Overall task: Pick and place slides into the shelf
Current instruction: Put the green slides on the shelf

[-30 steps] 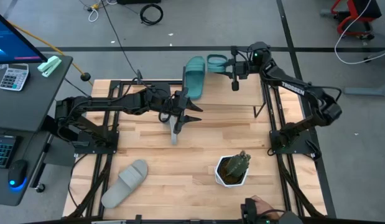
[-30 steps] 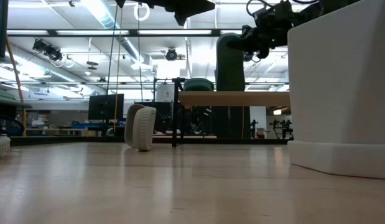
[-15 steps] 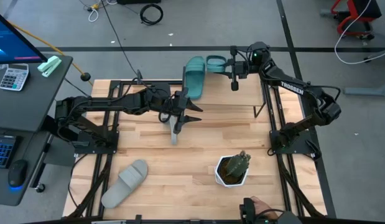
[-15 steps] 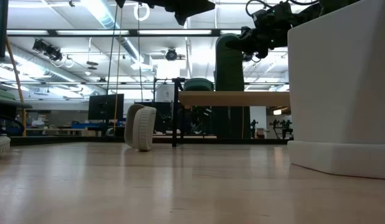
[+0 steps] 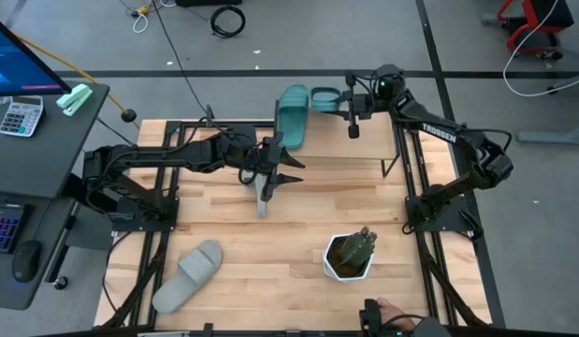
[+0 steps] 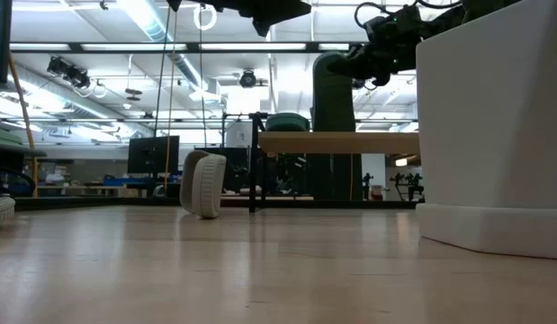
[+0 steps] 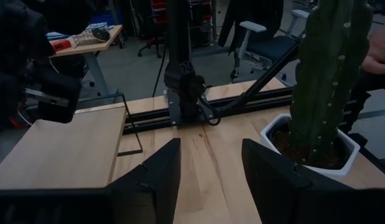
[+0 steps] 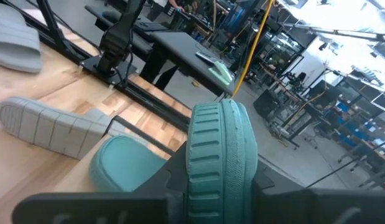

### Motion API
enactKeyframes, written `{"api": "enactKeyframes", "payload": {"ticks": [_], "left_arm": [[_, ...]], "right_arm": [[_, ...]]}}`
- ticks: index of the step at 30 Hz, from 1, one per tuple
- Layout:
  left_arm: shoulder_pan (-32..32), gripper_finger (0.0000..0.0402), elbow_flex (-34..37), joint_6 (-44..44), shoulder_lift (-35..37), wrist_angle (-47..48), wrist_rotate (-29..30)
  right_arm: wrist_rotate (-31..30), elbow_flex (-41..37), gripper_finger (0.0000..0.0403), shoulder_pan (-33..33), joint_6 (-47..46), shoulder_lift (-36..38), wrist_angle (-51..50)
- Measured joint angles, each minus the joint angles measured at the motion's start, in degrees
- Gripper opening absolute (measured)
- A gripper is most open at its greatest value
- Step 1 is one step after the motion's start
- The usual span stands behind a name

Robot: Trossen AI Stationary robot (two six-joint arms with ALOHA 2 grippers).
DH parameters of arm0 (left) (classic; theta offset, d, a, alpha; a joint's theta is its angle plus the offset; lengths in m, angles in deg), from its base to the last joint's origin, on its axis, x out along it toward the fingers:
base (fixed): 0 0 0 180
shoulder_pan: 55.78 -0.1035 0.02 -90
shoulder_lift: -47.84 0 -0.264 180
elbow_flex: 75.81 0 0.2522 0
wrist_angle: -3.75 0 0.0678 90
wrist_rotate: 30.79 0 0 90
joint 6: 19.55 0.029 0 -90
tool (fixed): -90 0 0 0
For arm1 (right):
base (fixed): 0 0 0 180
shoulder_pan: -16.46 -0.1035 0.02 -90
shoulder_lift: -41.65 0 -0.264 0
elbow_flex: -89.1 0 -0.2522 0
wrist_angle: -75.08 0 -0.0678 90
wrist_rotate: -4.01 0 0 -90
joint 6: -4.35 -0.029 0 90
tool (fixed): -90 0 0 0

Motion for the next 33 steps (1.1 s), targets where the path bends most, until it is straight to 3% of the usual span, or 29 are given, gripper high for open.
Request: {"api": "enactKeyframes", "payload": {"ticks": [20,33], "left_arm": [[0.0,0.0176,0.0,0.3,0.0,0.0,0.0],[0.0,0.0175,0.0,-0.2,0.0,0.0,0.0]], "right_arm": [[1.2,-1.5,0.0073,-3.0,-4.5,0.0,-0.7],[1.4,-1.5,0.0072,-3.6,-5.8,0.1,-7.2]]}}
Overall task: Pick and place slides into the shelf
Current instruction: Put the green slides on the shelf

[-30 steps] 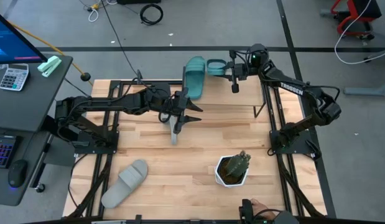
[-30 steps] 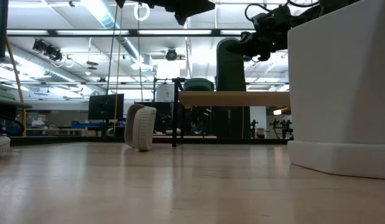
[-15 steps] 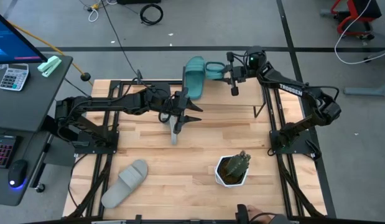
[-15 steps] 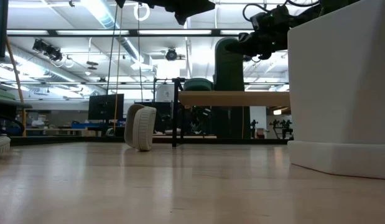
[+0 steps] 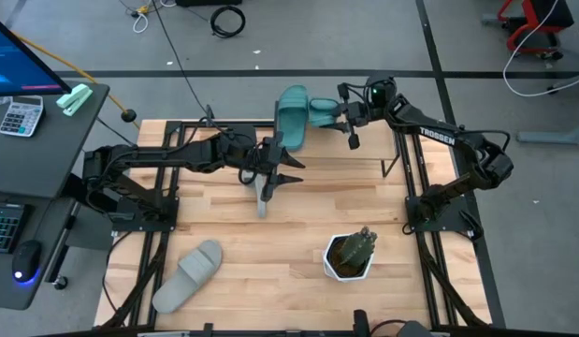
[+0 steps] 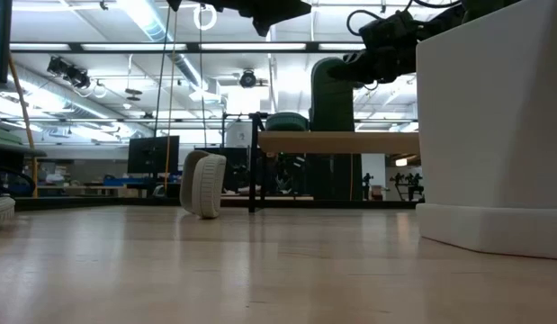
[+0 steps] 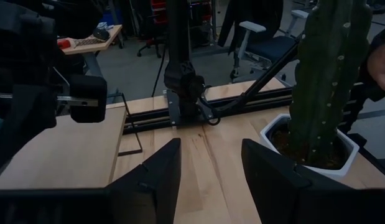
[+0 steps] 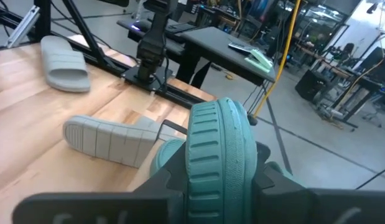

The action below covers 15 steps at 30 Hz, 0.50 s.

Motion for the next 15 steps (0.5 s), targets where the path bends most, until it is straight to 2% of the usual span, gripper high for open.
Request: {"api": "enactKeyframes", "payload": {"ticks": [7,15], "left_arm": [[0.0,0.0176,0.0,0.0,0.0,0.0,0.0],[0.0,0.0176,0.0,0.0,0.0,0.0,0.0]], "right_arm": [[-0.2,0.0,0.0073,0.0,-2.7,0.0,-0.6],[-1.2,0.0,0.0124,-1.5,-3.2,0.0,-4.5]]}}
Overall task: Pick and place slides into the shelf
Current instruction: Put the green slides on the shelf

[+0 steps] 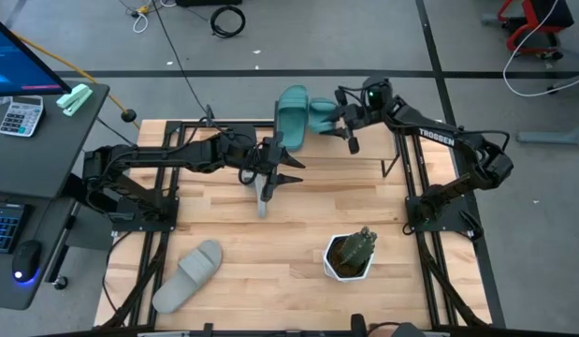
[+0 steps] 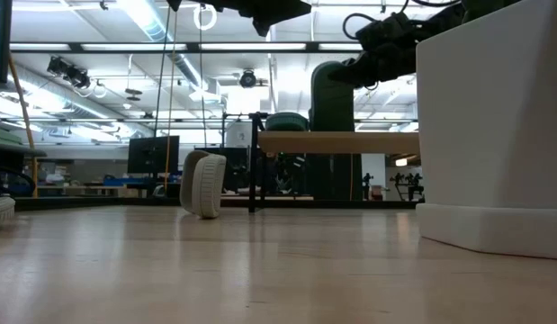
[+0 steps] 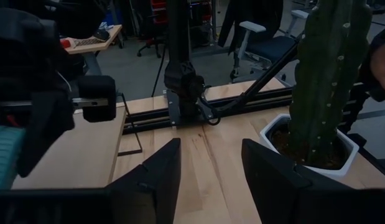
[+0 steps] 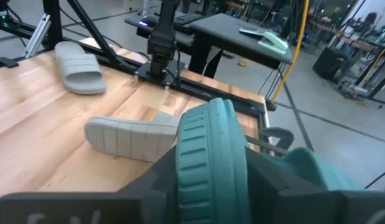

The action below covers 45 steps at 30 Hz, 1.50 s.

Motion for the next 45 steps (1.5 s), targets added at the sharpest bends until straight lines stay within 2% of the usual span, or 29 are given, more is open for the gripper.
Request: {"api": "enactKeyframes", "payload": {"ticks": [19,30,37,42,45], "left_arm": [[0.0,0.0176,0.0,0.0,0.0,0.0,0.0],[0.0,0.0178,0.0,0.0,0.0,0.0,0.0],[0.0,0.0173,0.0,0.0,0.0,0.0,0.0],[0.2,0.0176,0.0,0.0,0.0,0.0,0.0],[0.5,0.0178,0.0,0.0,0.0,0.0,0.0]], "right_arm": [[-1.3,0.0,0.0139,-1.4,0.2,0.0,-8.4],[-0.9,-0.1,0.0211,-1.6,-3.6,-0.1,-11.4],[-4.8,-0.1,0.0259,-3.5,-5.0,-0.2,-12.8],[-5.7,-0.1,0.0271,-5.0,-4.6,-0.2,-12.9],[-9.2,-0.1,0.0269,-5.5,-4.0,0.1,-12.9]]}}
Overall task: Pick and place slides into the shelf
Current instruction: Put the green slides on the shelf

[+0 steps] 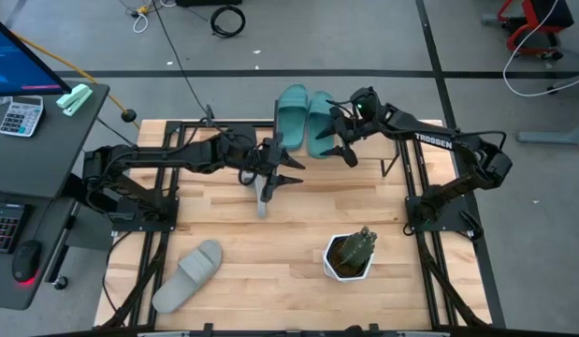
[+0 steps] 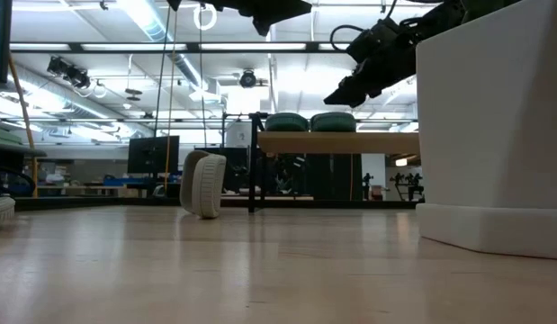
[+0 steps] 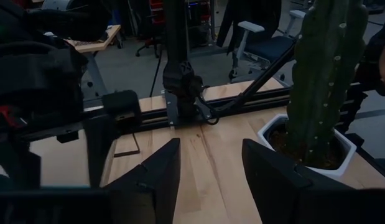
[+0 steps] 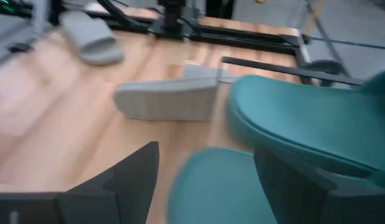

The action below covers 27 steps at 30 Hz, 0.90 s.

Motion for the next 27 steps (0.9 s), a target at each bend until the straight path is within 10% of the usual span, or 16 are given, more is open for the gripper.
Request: {"api": "enactKeyframes", "payload": {"ticks": [27], "left_arm": [[1.4,0.0172,0.0,-0.1,0.0,0.0,0.0]], "right_arm": [[-37.8,0.1,0.0214,-1.4,13.9,2.0,7.1]]}}
